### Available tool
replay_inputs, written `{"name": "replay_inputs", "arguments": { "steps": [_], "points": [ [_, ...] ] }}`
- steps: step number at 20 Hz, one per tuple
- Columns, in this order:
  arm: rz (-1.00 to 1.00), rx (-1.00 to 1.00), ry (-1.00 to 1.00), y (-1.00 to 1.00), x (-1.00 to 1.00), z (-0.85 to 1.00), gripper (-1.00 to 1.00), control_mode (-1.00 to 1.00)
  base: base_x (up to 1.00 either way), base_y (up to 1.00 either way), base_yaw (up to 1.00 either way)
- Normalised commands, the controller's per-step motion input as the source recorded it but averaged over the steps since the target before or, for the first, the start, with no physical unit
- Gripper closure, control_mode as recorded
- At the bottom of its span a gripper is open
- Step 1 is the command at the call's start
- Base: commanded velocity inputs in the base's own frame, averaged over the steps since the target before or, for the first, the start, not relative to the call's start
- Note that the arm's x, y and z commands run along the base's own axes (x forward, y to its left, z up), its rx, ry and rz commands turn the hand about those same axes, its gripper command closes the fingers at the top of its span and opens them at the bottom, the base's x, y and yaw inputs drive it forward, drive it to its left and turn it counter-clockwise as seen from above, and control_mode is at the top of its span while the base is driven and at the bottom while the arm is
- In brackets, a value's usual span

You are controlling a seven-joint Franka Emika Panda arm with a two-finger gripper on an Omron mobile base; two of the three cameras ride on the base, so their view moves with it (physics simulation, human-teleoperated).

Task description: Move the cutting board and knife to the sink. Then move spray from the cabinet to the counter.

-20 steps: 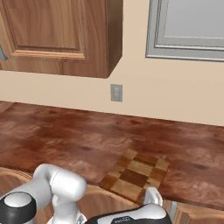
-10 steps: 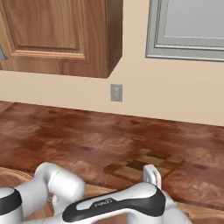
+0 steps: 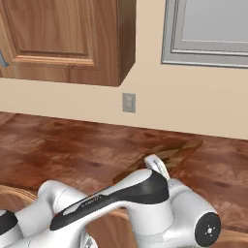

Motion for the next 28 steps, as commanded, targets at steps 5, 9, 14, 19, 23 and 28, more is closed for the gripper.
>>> {"name": "replay_inputs", "arguments": {
  "steps": [5, 9, 14, 19, 23, 28],
  "points": [
    [0.26, -0.27, -0.02, 0.0, -0.24, 0.66, 1.0, -1.0, 0.0, 0.0, 0.0],
    [0.26, -0.2, -0.1, 0.0, -0.49, 0.6, 1.0, -1.0, 0.0, 0.0, 0.0],
    [0.2, -0.07, -0.14, 0.23, -0.53, 0.46, 1.0, -1.0, 0.0, 0.0, 0.0],
    [0.17, -0.07, -0.11, 0.65, -0.39, 0.4, 1.0, -1.0, 0.0, 0.0, 0.0],
    [0.17, -0.09, -0.03, 0.65, -0.47, 0.37, 1.0, -1.0, 0.0, 0.0, 0.0],
    [0.02, -0.03, -0.01, 0.07, -0.42, 0.2, 1.0, -1.0, 0.0, 0.0, 0.0]
  ]
}}
